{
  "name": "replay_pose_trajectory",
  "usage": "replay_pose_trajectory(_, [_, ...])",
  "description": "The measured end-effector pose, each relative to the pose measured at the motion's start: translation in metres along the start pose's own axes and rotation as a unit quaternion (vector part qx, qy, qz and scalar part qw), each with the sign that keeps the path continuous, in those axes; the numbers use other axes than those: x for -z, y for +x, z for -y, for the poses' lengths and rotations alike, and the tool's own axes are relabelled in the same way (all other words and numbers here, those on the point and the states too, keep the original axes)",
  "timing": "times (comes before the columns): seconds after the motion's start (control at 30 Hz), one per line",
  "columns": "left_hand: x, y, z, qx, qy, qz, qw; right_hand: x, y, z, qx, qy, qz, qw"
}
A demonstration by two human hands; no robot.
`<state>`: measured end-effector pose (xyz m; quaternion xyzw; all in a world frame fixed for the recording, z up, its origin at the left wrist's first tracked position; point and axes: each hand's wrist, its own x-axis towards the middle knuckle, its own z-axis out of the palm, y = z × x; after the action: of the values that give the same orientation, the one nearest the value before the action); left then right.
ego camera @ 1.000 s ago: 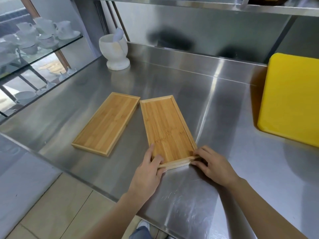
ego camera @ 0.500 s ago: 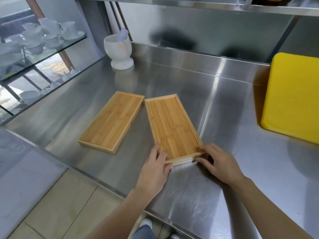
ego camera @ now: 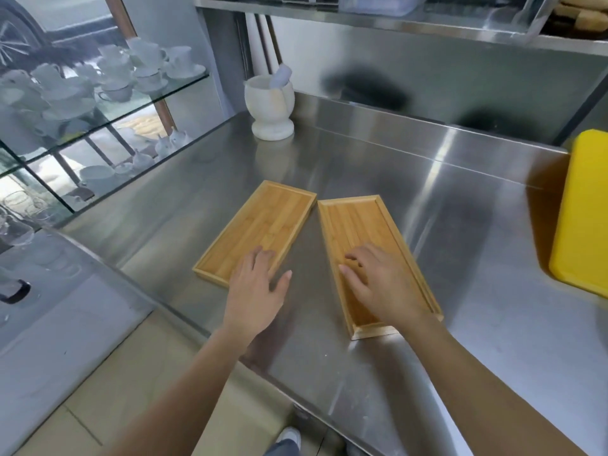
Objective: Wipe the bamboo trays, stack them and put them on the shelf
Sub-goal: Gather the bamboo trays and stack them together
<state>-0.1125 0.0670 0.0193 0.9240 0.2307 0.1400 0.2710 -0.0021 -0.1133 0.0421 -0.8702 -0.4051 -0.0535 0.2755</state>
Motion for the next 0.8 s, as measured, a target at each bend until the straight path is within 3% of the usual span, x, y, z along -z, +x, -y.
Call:
replay_pose_trajectory(0.07, [0.015, 0.015, 0.018, 0.044, 0.019, 0.002, 0.999, -0.018, 0.024, 0.018, -0.056, 0.065, 0.061, 0.994])
replay_pose_trajectory(0.17, [0.033, 0.036, 0.045, 0.125, 0.020, 0.024, 0.992, -0.042, 0.055, 0.047, -0.195, 0.193, 0.133, 0.952])
replay_pose_trajectory(0.23, [0.039, 0.045, 0.061, 0.168, 0.021, 0.048, 0.984, -0.055, 0.068, 0.063, -0.285, 0.268, 0.159, 0.906])
replay_pose_trajectory(0.3, [0.041, 0.052, 0.075, 0.202, 0.026, 0.084, 0.975, -0.069, 0.075, 0.075, -0.358, 0.377, 0.182, 0.835])
replay_pose_trajectory(0.37, [0.041, 0.056, 0.082, 0.239, -0.003, 0.124, 0.963, -0.083, 0.080, 0.085, -0.401, 0.453, 0.170, 0.778])
replay_pose_trajectory(0.43, [0.038, 0.061, 0.083, 0.267, -0.062, 0.150, 0.950, -0.096, 0.085, 0.092, -0.434, 0.485, 0.143, 0.746])
replay_pose_trajectory(0.53, [0.036, 0.069, 0.082, 0.294, -0.116, 0.135, 0.939, -0.105, 0.096, 0.103, -0.497, 0.510, 0.103, 0.694])
replay_pose_trajectory(0.67, [0.045, 0.086, 0.093, 0.354, -0.192, 0.117, 0.908, -0.103, 0.101, 0.100, -0.566, 0.469, 0.045, 0.677])
replay_pose_trajectory(0.8, [0.050, 0.086, 0.098, 0.412, -0.315, 0.162, 0.839, -0.104, 0.092, 0.098, -0.562, 0.465, 0.067, 0.681])
